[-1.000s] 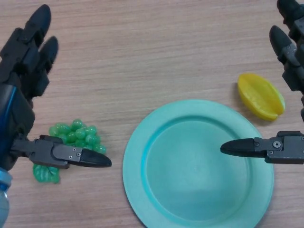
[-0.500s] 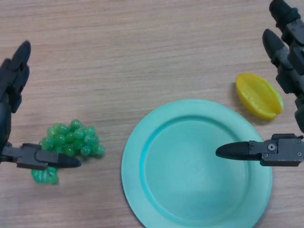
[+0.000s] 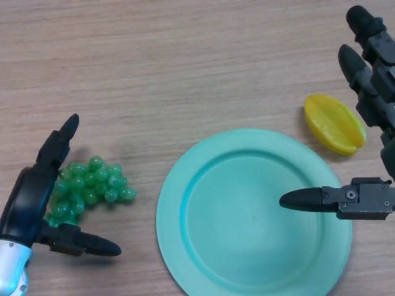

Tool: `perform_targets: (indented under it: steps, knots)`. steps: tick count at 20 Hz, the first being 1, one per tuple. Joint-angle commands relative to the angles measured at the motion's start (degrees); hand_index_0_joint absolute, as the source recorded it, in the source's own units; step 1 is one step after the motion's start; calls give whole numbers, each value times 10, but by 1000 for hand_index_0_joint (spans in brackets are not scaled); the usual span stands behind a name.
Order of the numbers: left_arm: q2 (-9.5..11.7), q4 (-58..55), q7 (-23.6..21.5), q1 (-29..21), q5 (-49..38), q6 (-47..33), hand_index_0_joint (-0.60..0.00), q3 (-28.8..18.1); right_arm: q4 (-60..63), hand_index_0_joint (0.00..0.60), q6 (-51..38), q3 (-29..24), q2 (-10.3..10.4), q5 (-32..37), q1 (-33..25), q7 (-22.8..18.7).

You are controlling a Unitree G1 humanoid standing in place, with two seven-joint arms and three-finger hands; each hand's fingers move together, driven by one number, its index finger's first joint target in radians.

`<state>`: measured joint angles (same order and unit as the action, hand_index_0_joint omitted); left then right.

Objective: Pick up the green grapes and place it on the plate

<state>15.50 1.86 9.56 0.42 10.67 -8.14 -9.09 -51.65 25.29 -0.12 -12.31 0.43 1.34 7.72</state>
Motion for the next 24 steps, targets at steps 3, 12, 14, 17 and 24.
perform_targets:
  steps: [3,12,14,17,24]
  knots:
    - [33,26,-58,-25,-4,-108,-200,-21,-34,0,-82,-29,-5,20,-7,-14]
    - [42,98,-135,-24,101,-158,-600,-5,-55,48,-60,-40,-6,51,-5,-22]
    - [38,80,-112,-16,72,-136,-600,-6,-55,297,-60,-37,-6,47,-5,-23]
    - [16,-71,7,14,-156,18,-600,-43,-65,6,-44,-26,-4,46,-6,-30]
    - [1,-317,-33,21,-335,244,-600,-75,-80,0,-16,-15,-4,43,-9,-31]
